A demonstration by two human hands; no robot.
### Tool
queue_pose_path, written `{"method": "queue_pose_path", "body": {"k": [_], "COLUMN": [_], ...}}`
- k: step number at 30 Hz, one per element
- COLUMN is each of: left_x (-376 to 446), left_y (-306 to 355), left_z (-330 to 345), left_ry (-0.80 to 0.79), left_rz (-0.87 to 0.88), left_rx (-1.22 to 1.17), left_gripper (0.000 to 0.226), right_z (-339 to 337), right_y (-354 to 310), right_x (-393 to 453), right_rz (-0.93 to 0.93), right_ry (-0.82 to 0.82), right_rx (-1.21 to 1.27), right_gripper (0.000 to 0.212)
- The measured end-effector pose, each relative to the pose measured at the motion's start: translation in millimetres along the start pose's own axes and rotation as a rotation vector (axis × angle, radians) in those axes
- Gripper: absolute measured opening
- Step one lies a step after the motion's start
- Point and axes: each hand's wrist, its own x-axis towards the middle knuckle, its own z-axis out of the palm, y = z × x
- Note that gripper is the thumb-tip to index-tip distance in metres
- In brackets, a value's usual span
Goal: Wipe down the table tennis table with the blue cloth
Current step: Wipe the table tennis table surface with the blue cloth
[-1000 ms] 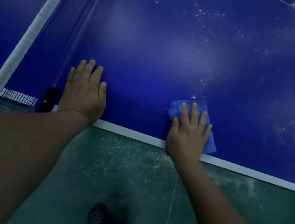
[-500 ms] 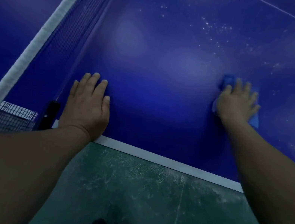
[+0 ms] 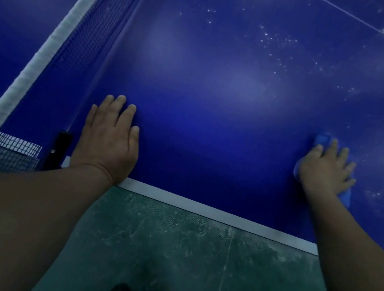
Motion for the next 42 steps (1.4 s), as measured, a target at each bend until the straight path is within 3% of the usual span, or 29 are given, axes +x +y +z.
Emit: {"method": "queue_pose_path", "body": {"k": [2, 3, 5, 7, 9, 11, 14, 17, 20, 24, 26, 28, 30, 33, 34, 35, 36, 39, 40, 42], "left_x": [-0.3, -0.3, -0.8, -0.8, -0.4, 0.0, -0.1, -0.6, -1.0, -0.8, -0.9, -1.2, -1.6, -1.1, -0.8, -1.1, -1.6, -2.3, -1.6, -0.9], "left_y": [-1.5, -1.9, -1.5, -0.4, 0.7, 1.2, 1.2, 1.2, 1.3, 1.1, -0.1, -1.4, -2.0, -2.4, -3.1, -4.2, -5.1, -4.5, -3.9, -1.2], "left_z": [0.8, 0.5, 0.0, 0.5, 0.4, -0.5, -0.6, -1.4, -0.8, -0.7, -0.1, 1.2, 2.6, 3.1, 2.8, 2.9, 2.7, 3.6, 3.7, 2.4], "left_ry": [-0.002, 0.0, 0.003, 0.001, -0.003, -0.009, -0.017, -0.014, -0.011, -0.017, -0.012, -0.018, -0.02, -0.007, -0.009, -0.017, -0.027, -0.041, -0.046, -0.054], "left_rz": [0.004, 0.007, -0.001, -0.008, -0.007, -0.005, -0.002, -0.009, -0.011, -0.012, -0.012, -0.007, -0.003, 0.003, 0.003, 0.003, 0.001, -0.015, -0.021, -0.036], "left_rx": [-0.002, -0.004, -0.01, -0.013, -0.018, -0.022, -0.02, -0.026, -0.028, -0.034, -0.035, -0.024, -0.008, 0.006, 0.011, 0.014, 0.017, 0.045, 0.055, 0.063], "left_gripper": [0.051, 0.05, 0.05, 0.051, 0.053, 0.06, 0.064, 0.065, 0.065, 0.065, 0.065, 0.065, 0.067, 0.065, 0.063, 0.061, 0.06, 0.058, 0.058, 0.057], "right_z": [7.4, 15.5, 34.1, 39.1, 31.9, 25.4, 11.3, 15.8, 30.4, 45.7, 45.4, 42.4, 36.1, 19.4, 20.8, 26.0, 34.3, 52.1, 52.6, 48.0], "right_y": [-12.0, -20.7, -31.4, -24.1, -17.3, -22.0, -37.1, -63.2, -94.2, -127.2, -137.3, -145.0, -148.7, -157.3, -165.7, -175.3, -183.3, -183.0, -181.4, -197.5], "right_x": [-23.9, -48.2, -114.3, -165.9, -145.7, -86.5, -16.4, -19.4, -63.9, -127.7, -115.4, -71.4, -7.3, 57.2, 53.9, 37.6, 15.6, -57.1, -56.6, -12.2], "right_rz": [0.012, -0.1, -0.478, -0.919, -1.14, -0.997, -0.543, -0.368, -0.524, -1.008, -1.241, -1.35, -1.184, -0.445, -0.338, -0.382, -0.552, -1.278, -1.445, -1.483], "right_ry": [0.004, 0.009, 0.017, -0.1, -0.178, -0.092, -0.078, -0.064, -0.025, -0.08, -0.151, -0.104, 0.064, -0.029, -0.043, -0.045, -0.026, -0.093, -0.139, -0.157], "right_rx": [0.026, 0.02, -0.055, -0.126, -0.158, -0.173, -0.123, -0.07, -0.114, -0.124, -0.136, -0.176, -0.142, 0.026, 0.039, 0.008, -0.027, -0.106, -0.155, -0.151], "right_gripper": [0.058, 0.058, 0.06, 0.059, 0.058, 0.064, 0.062, 0.057, 0.057, 0.06, 0.06, 0.056, 0.046, 0.054, 0.057, 0.057, 0.057, 0.057, 0.056, 0.057]}}
